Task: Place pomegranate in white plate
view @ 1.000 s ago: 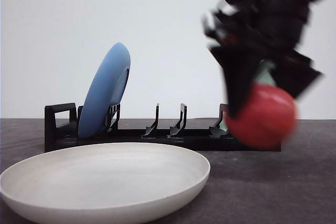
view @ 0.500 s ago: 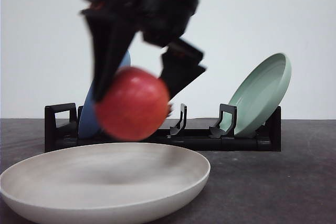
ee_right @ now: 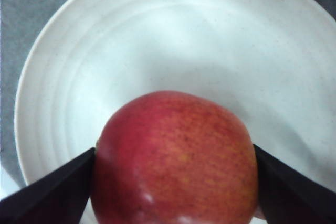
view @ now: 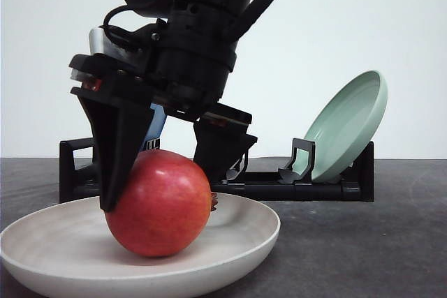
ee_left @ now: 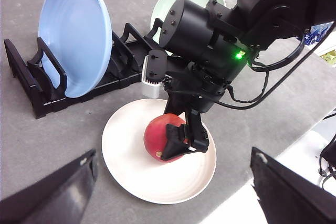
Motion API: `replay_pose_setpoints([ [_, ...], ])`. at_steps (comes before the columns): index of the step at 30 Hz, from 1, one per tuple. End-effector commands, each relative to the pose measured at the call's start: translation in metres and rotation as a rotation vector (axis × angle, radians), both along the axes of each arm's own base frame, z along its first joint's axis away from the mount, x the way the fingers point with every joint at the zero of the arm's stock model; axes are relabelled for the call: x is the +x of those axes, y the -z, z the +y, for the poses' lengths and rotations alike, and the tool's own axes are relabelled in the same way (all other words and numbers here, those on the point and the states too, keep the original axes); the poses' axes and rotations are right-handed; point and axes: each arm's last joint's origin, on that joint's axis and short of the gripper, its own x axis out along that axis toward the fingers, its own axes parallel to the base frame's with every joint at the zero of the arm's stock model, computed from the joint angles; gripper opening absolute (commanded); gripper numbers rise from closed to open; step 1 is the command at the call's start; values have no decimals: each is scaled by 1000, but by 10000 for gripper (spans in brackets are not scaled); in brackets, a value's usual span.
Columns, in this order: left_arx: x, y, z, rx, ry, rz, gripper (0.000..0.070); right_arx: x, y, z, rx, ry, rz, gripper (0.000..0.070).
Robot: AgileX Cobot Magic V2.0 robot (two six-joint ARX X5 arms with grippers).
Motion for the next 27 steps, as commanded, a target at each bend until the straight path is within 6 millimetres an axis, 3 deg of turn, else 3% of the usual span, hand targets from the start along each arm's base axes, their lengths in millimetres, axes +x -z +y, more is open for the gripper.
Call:
replay_pose_setpoints([
  [1,0,-2,0,-17,11,-2,556,-1,4,7,-3,0,8,476],
  [7,0,-2,0,-17,11,-2,556,-1,4,7,-2,-1,6,686],
  [13,0,-2,0,-16,11,-2,556,0,-9,5,30,3,-22,700],
  [16,0,-2,0,-17,11,-2,556,1,-36,-4,90,19,-71,700],
  [19,0,-2,0,-17,11,-2,555,-2,-76,-23,176,45,-137,700],
  [23,0,-2,0,-21,8,2,556,-19,-133,-67,247,91,-251,700],
  [27,0,-2,0,-29,2,9,556,-54,-183,-121,328,123,-340,700],
])
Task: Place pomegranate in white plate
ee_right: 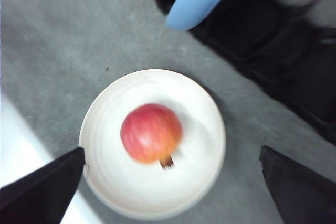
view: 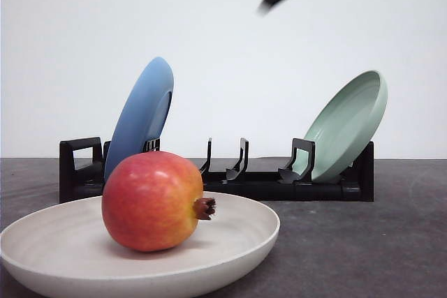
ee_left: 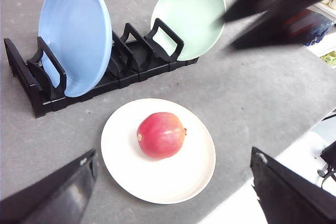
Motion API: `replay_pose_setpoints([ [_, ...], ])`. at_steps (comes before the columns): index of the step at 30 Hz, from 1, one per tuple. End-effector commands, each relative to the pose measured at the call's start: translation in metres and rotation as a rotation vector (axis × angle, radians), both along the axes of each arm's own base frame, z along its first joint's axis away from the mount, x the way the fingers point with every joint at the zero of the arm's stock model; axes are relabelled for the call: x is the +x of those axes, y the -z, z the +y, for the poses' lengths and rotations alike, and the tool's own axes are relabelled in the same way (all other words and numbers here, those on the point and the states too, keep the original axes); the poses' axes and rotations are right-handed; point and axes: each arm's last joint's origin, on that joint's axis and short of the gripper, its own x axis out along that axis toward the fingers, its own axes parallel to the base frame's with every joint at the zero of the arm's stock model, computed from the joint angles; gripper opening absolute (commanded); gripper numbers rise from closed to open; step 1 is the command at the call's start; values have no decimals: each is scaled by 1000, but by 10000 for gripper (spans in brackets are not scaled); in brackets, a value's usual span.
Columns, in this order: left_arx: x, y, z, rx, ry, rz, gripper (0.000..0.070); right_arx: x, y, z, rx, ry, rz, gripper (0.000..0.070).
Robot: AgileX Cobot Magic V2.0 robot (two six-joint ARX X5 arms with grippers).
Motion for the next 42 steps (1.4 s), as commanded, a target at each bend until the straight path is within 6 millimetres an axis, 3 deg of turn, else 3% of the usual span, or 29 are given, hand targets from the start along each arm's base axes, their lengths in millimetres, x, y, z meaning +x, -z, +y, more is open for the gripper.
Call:
replay_pose_setpoints([
  [1,0,-2,0,-24,4,3,556,-20,-22,-20,40,-10,-58,700],
  [4,0,-3,-1,-33,4,2,556,-50,-42,-57,61,46,-156,700],
  [7,0,-5,-2,-53,4,-2,556,-77,-50,-90,92,95,-229,700],
  [10,0,-6,-2,-64,5,-5,556,-97,-44,-113,161,131,-262,700],
  [13,0,-8,-3,-78,8,-14,556,-112,-25,-130,223,155,-298,700],
  [20,1,-14,-6,-88,41,-92,556,-129,26,-149,408,204,-361,700],
  [26,1,-18,-7,-84,63,-153,555,-131,43,-151,429,203,-376,700],
  [27,1,-18,-7,-78,66,-160,526,-131,43,-151,428,203,-375,692],
  [28,1,-18,-7,-64,73,-173,382,-131,43,-151,428,203,-375,612],
  [29,1,-18,-7,-47,80,-185,115,-131,43,-151,428,200,-373,396],
  [30,1,-18,-7,-39,82,-190,23,-131,44,-151,427,190,-370,122],
  [31,1,-18,-7,-37,80,-192,16,-131,44,-150,426,180,-369,27],
  [33,1,-18,-7,-41,79,-193,0,-131,44,-150,426,177,-370,0],
  [42,1,-18,-7,-48,77,-191,0,-132,43,-151,429,177,-372,0],
])
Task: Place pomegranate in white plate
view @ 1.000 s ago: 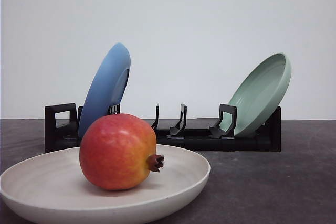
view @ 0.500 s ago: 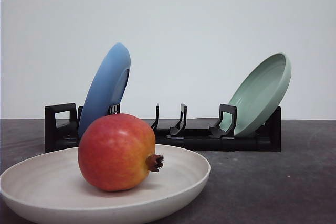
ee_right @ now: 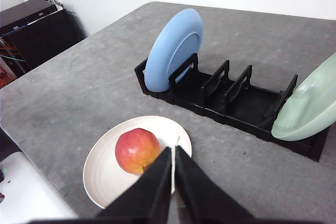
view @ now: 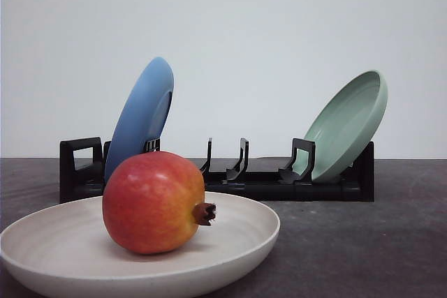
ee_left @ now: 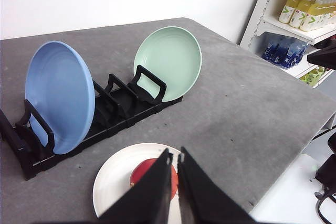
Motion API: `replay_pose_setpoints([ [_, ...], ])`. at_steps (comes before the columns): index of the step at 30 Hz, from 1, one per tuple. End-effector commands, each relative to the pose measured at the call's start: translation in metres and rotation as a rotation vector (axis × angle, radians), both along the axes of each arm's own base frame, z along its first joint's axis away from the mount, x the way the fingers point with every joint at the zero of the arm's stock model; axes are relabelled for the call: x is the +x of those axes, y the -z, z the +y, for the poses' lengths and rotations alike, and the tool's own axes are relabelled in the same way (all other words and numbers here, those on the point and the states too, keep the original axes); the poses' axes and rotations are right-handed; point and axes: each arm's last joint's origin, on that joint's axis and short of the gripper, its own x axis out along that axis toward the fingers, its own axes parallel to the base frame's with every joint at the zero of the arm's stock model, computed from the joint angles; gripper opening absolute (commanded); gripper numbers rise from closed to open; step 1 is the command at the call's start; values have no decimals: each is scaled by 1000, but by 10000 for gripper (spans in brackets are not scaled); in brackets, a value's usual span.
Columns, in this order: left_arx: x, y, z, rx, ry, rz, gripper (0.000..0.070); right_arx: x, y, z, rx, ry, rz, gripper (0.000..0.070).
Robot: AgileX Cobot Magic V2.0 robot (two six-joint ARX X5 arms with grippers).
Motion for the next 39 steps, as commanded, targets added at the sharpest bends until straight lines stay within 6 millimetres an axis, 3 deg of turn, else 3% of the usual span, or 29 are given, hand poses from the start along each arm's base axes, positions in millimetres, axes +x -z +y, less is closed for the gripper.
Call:
replay_pose_setpoints([
  [1,0,-3,0,-11,12,-12,0,-1,-4,0,12,-10,-12,0],
  [11,0,-3,0,-12,12,-12,0,-1,-4,0,12,-10,-12,0],
  [17,3,10,-7,-20,-58,-12,0,-1,-4,0,12,-10,-12,0],
  [23,21,41,-17,66,-330,-64,0,-1,-4,0,12,-10,-12,0],
  [29,45,88,-21,190,-336,-210,0,-1,-4,0,12,-10,-12,0],
  [32,57,112,-18,204,-359,-251,0,-1,-4,0,12,-10,-12,0],
  [39,69,157,4,238,-598,-203,0,-1,-4,0,12,-10,-12,0],
])
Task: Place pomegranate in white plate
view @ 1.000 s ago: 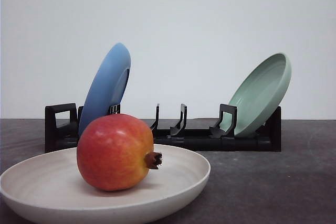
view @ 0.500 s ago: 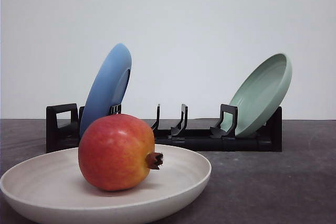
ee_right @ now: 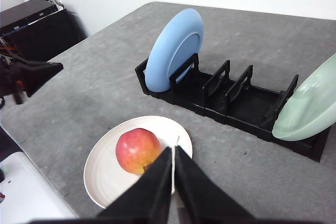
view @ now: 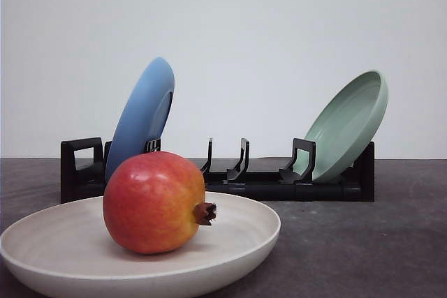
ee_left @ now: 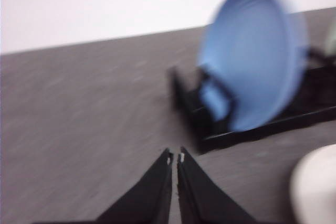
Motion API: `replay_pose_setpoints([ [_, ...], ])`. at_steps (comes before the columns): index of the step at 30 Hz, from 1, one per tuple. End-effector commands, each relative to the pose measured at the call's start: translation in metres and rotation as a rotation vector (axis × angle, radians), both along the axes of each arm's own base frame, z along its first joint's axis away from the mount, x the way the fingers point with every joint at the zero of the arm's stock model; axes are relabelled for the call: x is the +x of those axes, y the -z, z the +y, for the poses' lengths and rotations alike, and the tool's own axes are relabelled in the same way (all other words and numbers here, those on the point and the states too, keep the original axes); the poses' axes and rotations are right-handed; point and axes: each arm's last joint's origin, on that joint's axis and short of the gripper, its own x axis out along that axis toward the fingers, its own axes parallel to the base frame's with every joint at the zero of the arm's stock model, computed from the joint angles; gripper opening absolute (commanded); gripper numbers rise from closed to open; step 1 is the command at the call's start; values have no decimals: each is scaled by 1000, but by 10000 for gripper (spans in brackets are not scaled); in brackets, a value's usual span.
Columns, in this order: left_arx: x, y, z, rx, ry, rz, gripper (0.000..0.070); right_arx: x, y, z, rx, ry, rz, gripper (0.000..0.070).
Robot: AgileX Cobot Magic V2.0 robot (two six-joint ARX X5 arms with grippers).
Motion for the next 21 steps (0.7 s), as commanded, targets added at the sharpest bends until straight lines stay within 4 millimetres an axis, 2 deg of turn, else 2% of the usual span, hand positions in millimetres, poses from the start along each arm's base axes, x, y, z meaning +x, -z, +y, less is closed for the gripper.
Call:
replay_pose_setpoints([
  [1,1,3,3,15,-31,-15,0,-1,-4,0,12,-10,-12,0],
  [10,4,24,9,-12,-98,-95,0,-1,-4,0,12,-10,-12,0],
  [21,8,43,9,-19,-111,-58,0,-1,-4,0,13,-10,-12,0],
])
